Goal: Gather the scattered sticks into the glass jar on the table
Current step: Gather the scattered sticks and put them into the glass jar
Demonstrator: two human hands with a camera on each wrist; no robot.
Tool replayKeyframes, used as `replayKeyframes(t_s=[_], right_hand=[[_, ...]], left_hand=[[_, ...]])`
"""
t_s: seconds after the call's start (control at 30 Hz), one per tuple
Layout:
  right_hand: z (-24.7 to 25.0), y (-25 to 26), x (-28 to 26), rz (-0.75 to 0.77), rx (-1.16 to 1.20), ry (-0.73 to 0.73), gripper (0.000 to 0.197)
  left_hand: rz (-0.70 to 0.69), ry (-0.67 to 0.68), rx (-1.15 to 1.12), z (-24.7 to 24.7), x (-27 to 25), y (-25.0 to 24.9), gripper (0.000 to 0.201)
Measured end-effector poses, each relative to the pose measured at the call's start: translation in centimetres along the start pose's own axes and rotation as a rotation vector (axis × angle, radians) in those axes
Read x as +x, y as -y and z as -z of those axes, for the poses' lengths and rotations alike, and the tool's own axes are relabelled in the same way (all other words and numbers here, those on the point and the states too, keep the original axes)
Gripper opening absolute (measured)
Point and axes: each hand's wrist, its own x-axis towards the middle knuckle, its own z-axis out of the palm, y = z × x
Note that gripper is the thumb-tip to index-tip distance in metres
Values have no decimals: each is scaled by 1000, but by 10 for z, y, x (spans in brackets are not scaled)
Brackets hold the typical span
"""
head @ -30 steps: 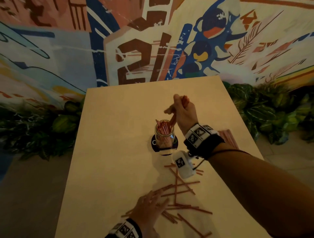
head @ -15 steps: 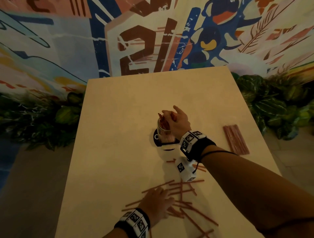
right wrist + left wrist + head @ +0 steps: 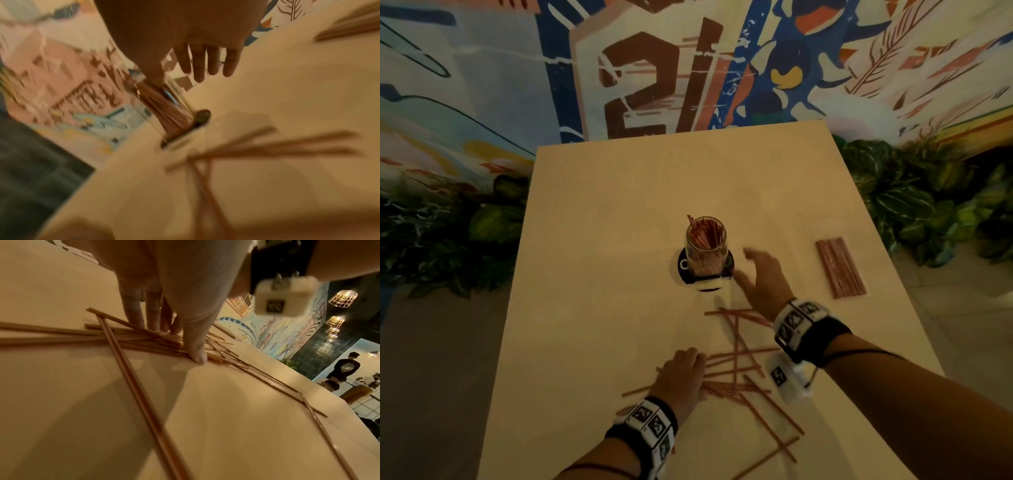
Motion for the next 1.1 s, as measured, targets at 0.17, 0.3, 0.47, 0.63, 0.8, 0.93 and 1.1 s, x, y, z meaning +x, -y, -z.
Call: replayKeyframes(t_s=[0.17, 0.3, 0.47, 0.63, 0.8, 0.93, 1.1], right_hand=[[-33, -41, -56, -37, -437, 467, 81], [-41, -40, -83, 2, -495, 484, 96], [-50, -47, -116, -6, -508, 489, 114], [-58, -50, -133, -60, -500, 438, 97], [-80, -63, -139, -55, -541, 401, 31], [-83, -57, -149, -92, -543, 375, 27], [-72, -48, -146, -192, -544, 320, 29]], left_hand=[[-34, -20, 141, -8, 3, 5, 46], [-25, -60, 204, -14, 1, 6, 35], [-33, -91, 96, -17, -8, 8, 47], [-59, -143, 50, -23, -8, 20, 43], [-51, -179, 86, -17, -15, 17, 18], [-2, -86, 150, -18, -18, 10, 36], [14, -116, 209, -18, -20, 6, 45]])
